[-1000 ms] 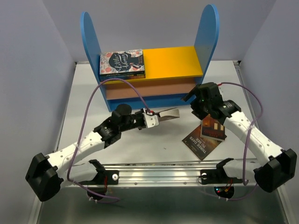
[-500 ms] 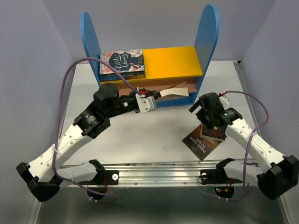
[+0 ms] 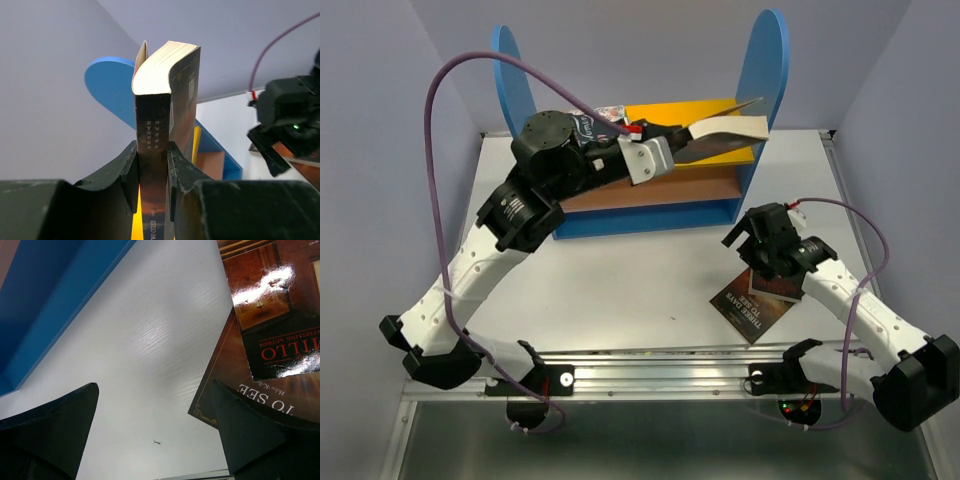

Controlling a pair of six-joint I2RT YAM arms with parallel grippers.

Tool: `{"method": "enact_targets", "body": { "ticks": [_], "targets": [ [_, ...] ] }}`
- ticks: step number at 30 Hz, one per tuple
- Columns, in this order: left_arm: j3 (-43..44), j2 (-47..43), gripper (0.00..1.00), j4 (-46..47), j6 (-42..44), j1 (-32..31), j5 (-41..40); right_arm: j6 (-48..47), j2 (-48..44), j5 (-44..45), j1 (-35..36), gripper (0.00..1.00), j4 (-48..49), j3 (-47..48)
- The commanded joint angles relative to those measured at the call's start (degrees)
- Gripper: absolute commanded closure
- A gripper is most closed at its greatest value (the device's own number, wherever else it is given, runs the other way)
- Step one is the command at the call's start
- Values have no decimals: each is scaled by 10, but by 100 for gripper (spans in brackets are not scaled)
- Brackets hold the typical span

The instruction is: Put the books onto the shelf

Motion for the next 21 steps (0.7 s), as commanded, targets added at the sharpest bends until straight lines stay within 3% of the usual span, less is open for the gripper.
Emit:
{"method": "enact_targets", "body": {
  "ticks": [1,4,10,15,21],
  "targets": [
    [106,39,100,112,58,-7,-106,-19,-2,-17,-5,0,37,-6],
    [139,81,100,129,123,-16,-178,-29,5,-21,-5,0,39,-1],
    [101,111,100,258,255,-19,-329,-40,23,-33,-10,0,45,7],
    [38,116,100,329,340,-18,-376,-49,33,-50,-10,0,56,9],
    [-30,101,100,387,381,-8,-411,-54,48,-90,-15,0,80,2]
  ]
}}
